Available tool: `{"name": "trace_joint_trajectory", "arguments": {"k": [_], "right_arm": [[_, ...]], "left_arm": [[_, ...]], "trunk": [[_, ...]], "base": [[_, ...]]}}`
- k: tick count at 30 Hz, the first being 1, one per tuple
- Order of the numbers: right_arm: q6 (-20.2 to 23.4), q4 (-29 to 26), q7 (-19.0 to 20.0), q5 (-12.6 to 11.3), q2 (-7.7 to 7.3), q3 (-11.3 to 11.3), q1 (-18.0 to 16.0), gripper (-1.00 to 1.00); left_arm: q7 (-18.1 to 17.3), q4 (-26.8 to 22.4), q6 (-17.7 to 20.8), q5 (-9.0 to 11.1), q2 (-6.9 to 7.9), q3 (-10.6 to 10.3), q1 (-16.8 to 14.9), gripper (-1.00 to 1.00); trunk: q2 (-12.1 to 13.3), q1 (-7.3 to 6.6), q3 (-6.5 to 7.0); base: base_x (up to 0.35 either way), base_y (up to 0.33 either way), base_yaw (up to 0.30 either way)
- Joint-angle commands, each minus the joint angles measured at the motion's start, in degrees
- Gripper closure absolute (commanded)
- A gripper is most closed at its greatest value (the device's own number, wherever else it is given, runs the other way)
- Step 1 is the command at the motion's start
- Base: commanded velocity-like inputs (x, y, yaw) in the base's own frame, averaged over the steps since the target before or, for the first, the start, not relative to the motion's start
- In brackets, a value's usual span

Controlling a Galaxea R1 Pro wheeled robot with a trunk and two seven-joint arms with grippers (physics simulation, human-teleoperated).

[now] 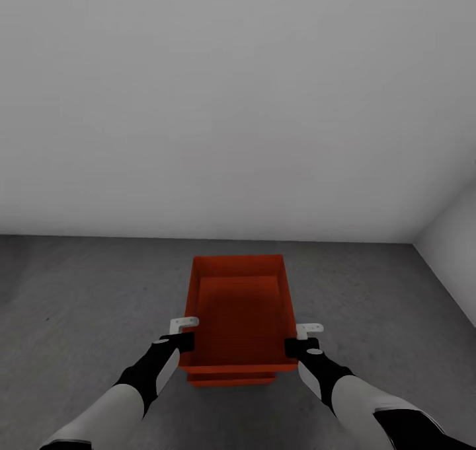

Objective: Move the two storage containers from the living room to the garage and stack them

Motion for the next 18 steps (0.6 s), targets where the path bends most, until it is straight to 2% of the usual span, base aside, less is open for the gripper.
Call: {"name": "trace_joint_trajectory", "arguments": {"k": [1, 7, 12, 18], "right_arm": [[-0.18, 0.01, -3.10, 0.42, -1.77, -1.43, -0.03, 1.00], [-0.16, 0.01, -3.10, 0.42, -1.77, -1.43, -0.03, 1.00], [-0.16, 0.01, -3.10, 0.42, -1.77, -1.43, -0.03, 1.00], [-0.16, 0.01, -3.10, 0.42, -1.77, -1.43, -0.03, 1.00]], "left_arm": [[3.32, -0.19, 0.44, -0.54, 0.05, 0.68, -0.03, 1.00], [3.32, -0.19, 0.44, -0.54, 0.05, 0.68, -0.03, 1.00], [3.32, -0.19, 0.45, -0.54, 0.04, 0.68, -0.03, 1.00], [3.32, -0.19, 0.44, -0.54, 0.05, 0.68, -0.03, 1.00]], "trunk": [[-0.03, 0.00, -0.04], [-0.03, 0.00, -0.04], [-0.03, 0.00, -0.04], [-0.03, 0.00, -0.04]], "base": [[0.000, 0.000, 0.000], [-0.010, 0.000, 0.000], [-0.176, 0.000, 0.000], [-0.040, 0.000, 0.000]]}}
